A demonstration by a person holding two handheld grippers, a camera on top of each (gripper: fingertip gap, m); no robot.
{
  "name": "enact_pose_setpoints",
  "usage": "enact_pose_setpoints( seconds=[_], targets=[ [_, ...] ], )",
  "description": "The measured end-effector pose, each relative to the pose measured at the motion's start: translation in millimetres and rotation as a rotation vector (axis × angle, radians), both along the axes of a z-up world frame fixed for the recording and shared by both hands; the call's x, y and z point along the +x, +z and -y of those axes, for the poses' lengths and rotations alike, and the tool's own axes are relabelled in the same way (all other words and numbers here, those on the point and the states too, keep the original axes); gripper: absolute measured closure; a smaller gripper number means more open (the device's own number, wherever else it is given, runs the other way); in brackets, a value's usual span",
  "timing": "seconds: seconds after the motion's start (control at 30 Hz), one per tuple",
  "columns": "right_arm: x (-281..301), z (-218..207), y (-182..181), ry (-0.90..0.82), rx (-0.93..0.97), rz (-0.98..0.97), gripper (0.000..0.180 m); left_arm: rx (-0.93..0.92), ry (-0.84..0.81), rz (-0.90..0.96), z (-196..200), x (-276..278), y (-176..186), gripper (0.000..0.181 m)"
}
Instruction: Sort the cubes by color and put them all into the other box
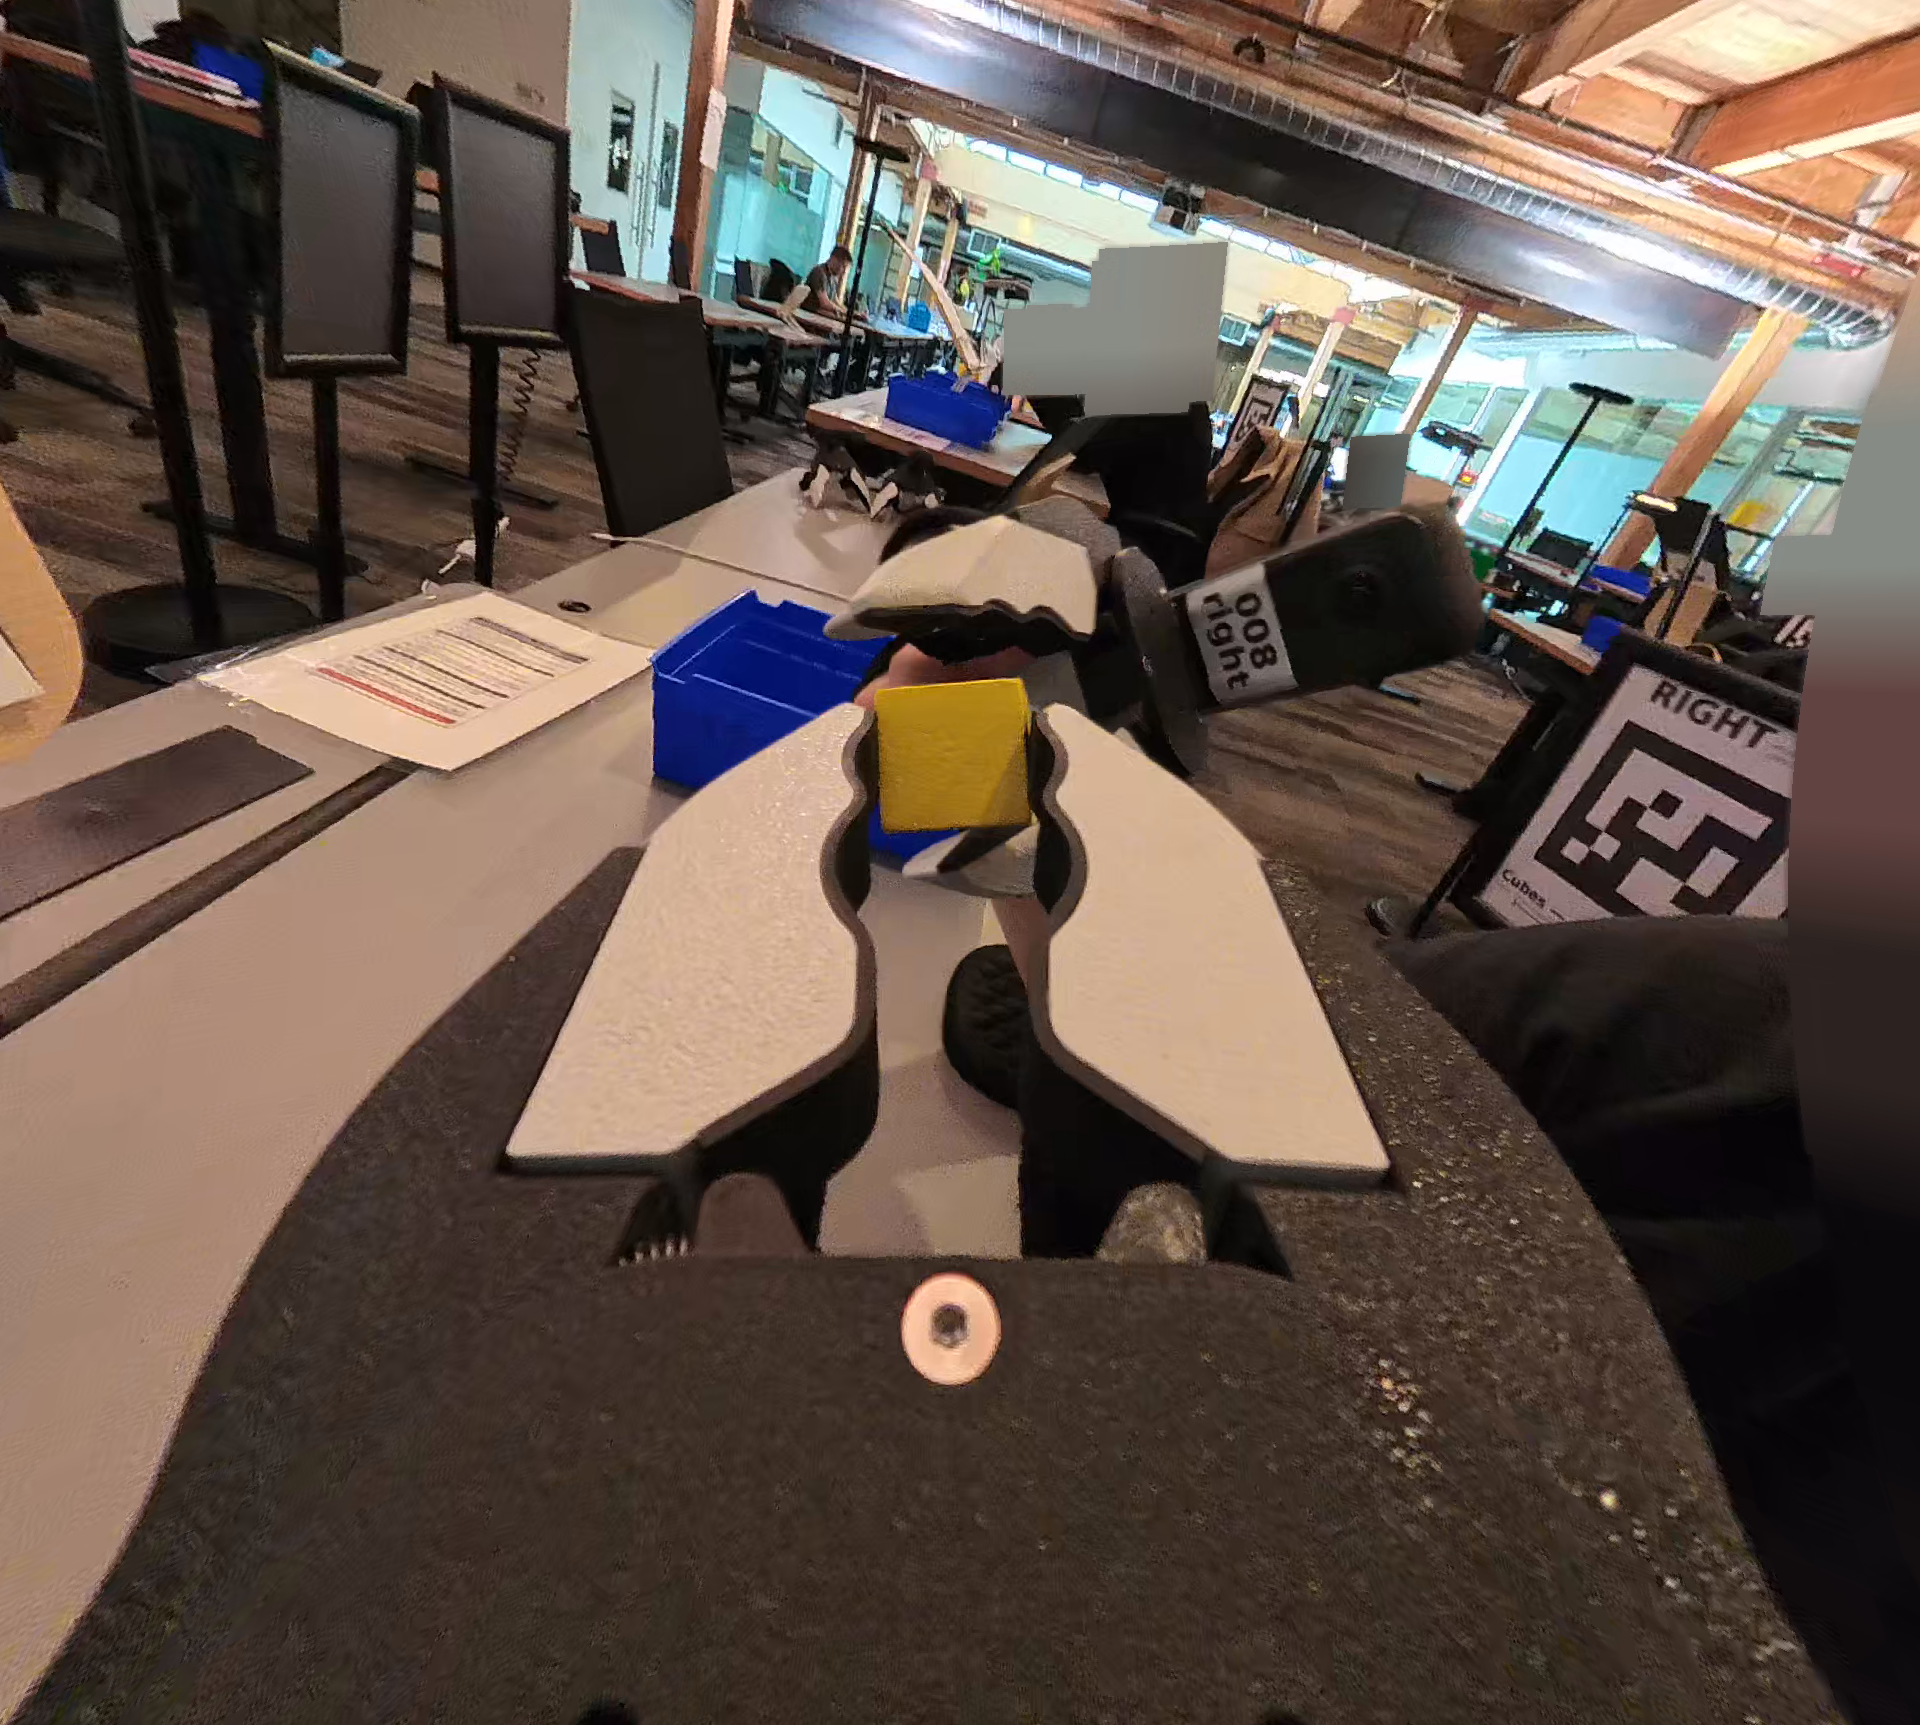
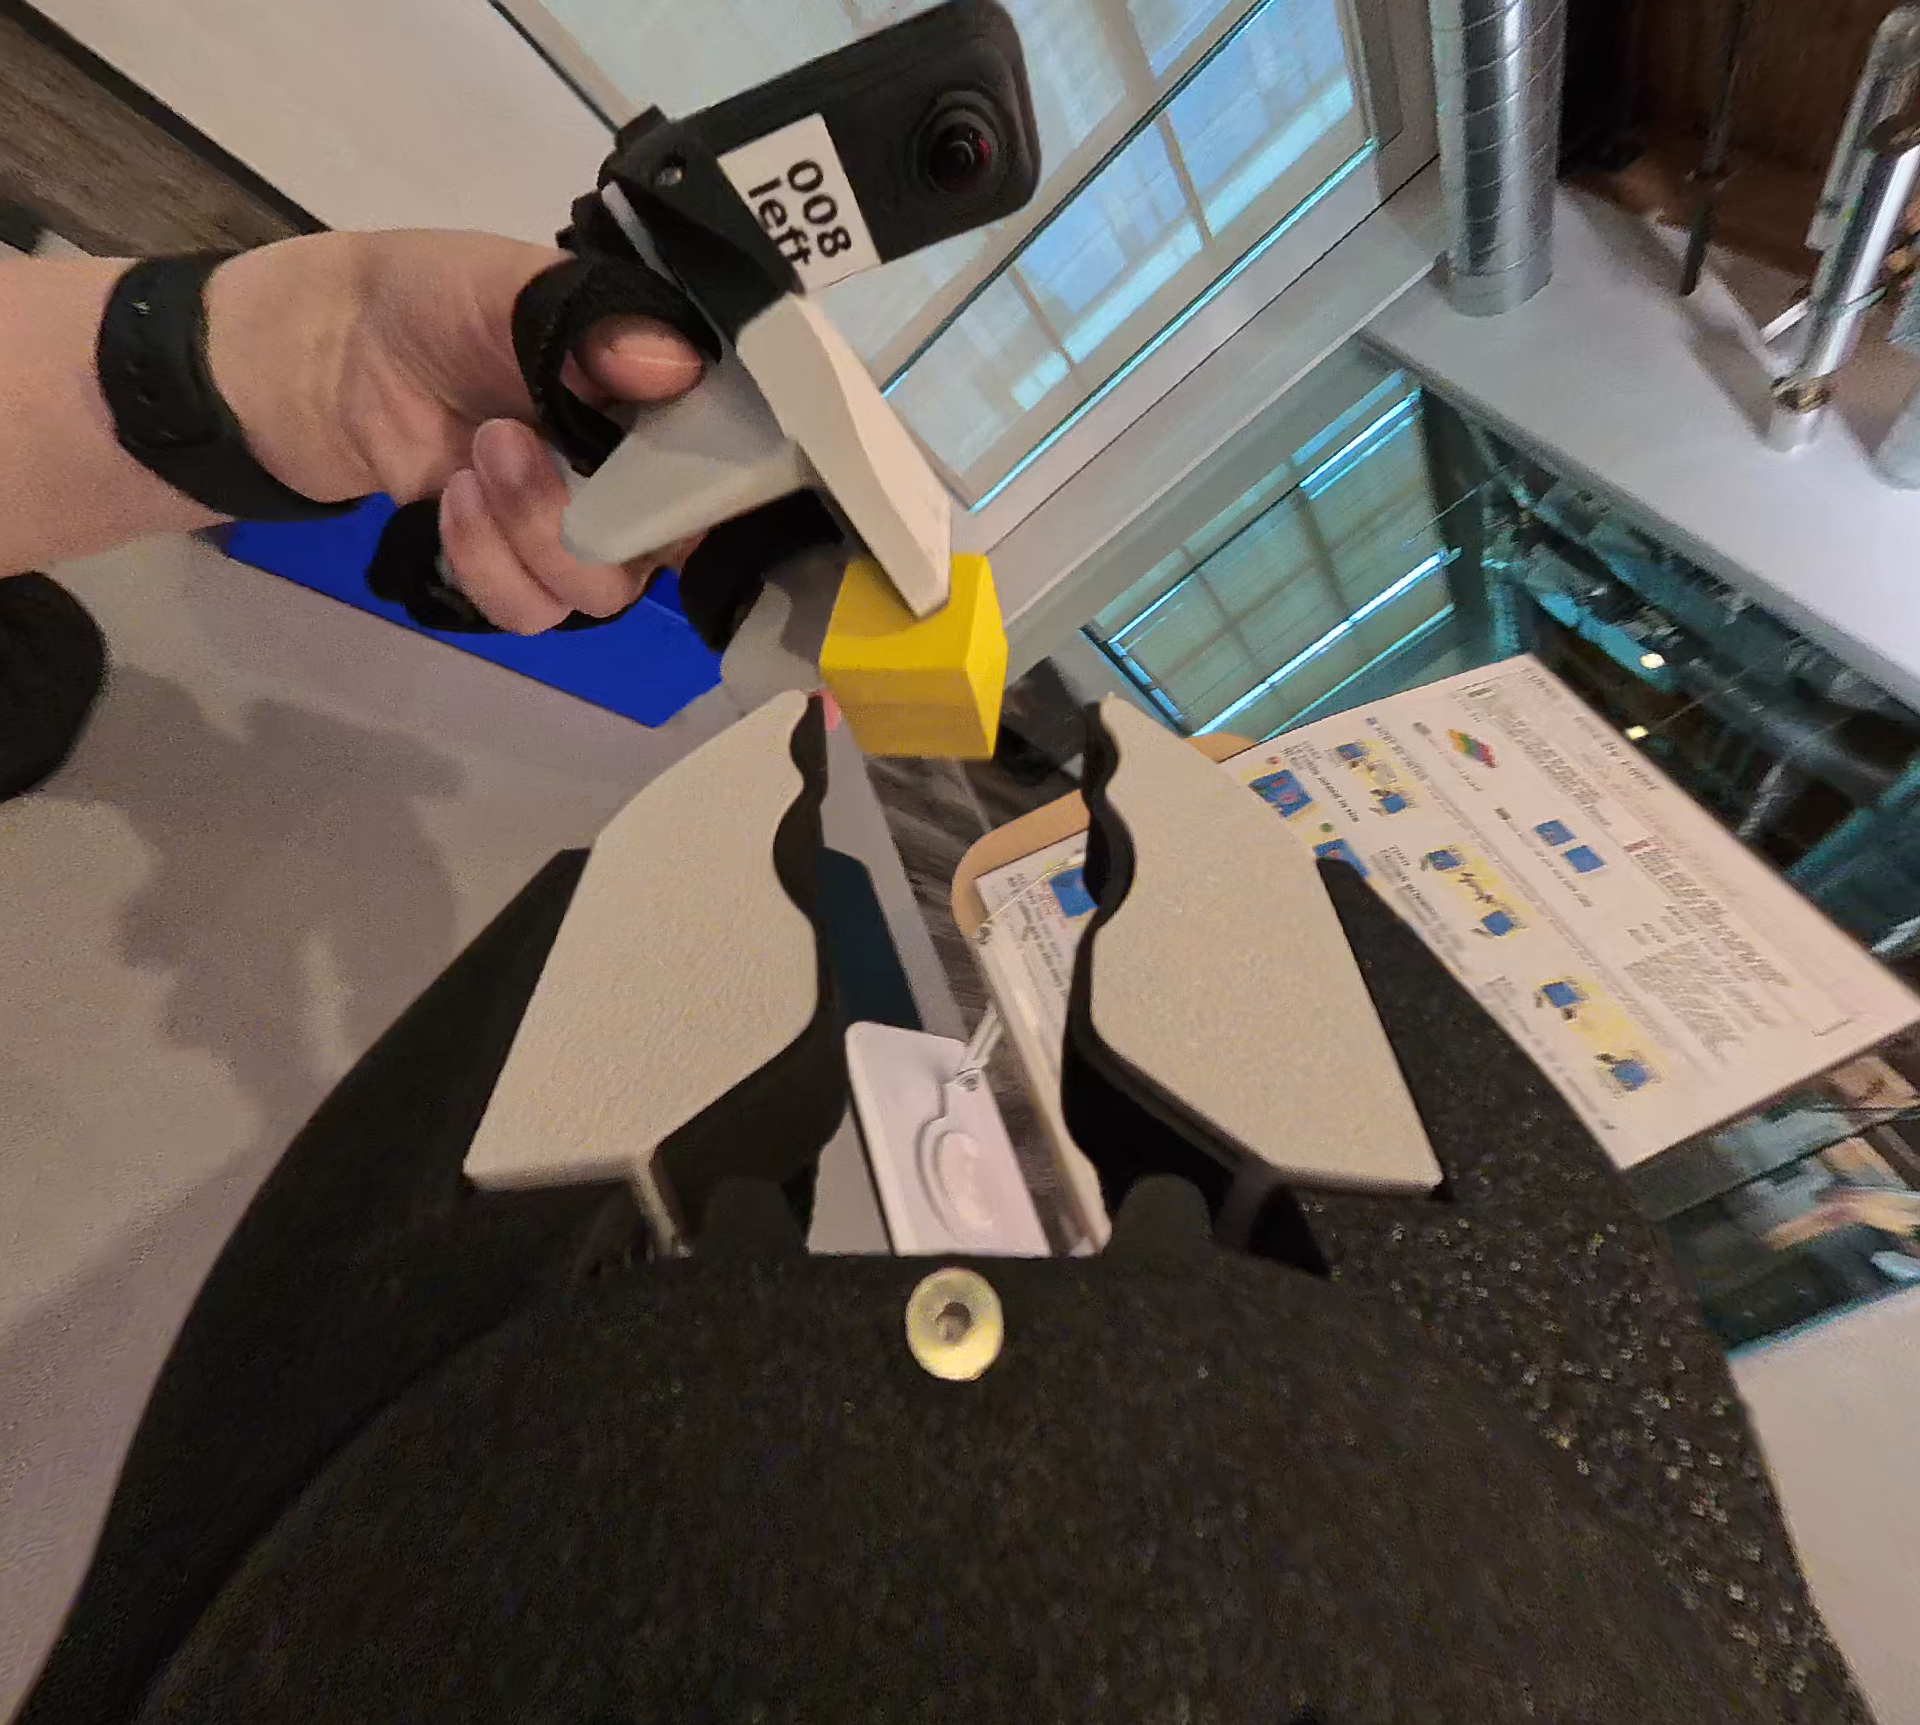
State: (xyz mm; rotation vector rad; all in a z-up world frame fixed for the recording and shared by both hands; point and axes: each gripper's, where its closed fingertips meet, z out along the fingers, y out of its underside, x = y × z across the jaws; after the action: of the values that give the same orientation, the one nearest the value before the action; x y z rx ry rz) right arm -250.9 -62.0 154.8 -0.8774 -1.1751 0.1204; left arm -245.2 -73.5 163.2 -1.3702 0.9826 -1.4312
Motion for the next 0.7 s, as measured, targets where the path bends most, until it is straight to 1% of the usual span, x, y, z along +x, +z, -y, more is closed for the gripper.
enact_pose_setpoints(
  seconds=[0.07, 0.17, 0.23, 0.4, 0.47, 0.53, 0.57, 0.6, 0.67, 0.7],
  targets=[
    [-1, 3, 1, -0.002, 0.057, -0.013, 0.141, -0.022, 0.004, 0.009, -3, 4, -2, 0.153],
    [-3, 5, 4, -0.011, 0.115, -0.012, 0.153, -0.078, -0.039, 0.041, -2, 5, 2, 0.153],
    [-2, 6, 4, -0.015, 0.121, -0.016, 0.153, -0.097, -0.053, 0.051, -1, 5, 2, 0.153],
    [0, 4, 2, -0.007, 0.065, 0.005, 0.153, -0.172, -0.079, 0.067, -4, 3, 2, 0.153],
    [13, 0, 5, -0.045, 0.056, 0.033, 0.153, -0.159, -0.044, 0.081, -11, -5, 7, 0.146],
    [51, -11, 13, -0.15, 0.026, 0.057, 0.153, -0.108, 0.048, 0.079, -23, -18, 10, 0.142],
    [83, -21, 19, -0.246, 0.002, 0.052, 0.153, -0.078, 0.107, 0.066, -31, -27, 10, 0.142],
    [126, -31, 21, -0.359, -0.073, 0.039, 0.153, -0.05, 0.17, 0.049, -39, -36, 10, 0.141],
    [233, -47, 1, -0.643, -0.371, -0.039, 0.153, 0.005, 0.299, 0.013, -55, -55, 11, 0.14],
    [289, -48, -19, -0.793, -0.52, -0.106, 0.153, 0.033, 0.366, -0.005, -63, -64, 11, 0.141]
  ],
)
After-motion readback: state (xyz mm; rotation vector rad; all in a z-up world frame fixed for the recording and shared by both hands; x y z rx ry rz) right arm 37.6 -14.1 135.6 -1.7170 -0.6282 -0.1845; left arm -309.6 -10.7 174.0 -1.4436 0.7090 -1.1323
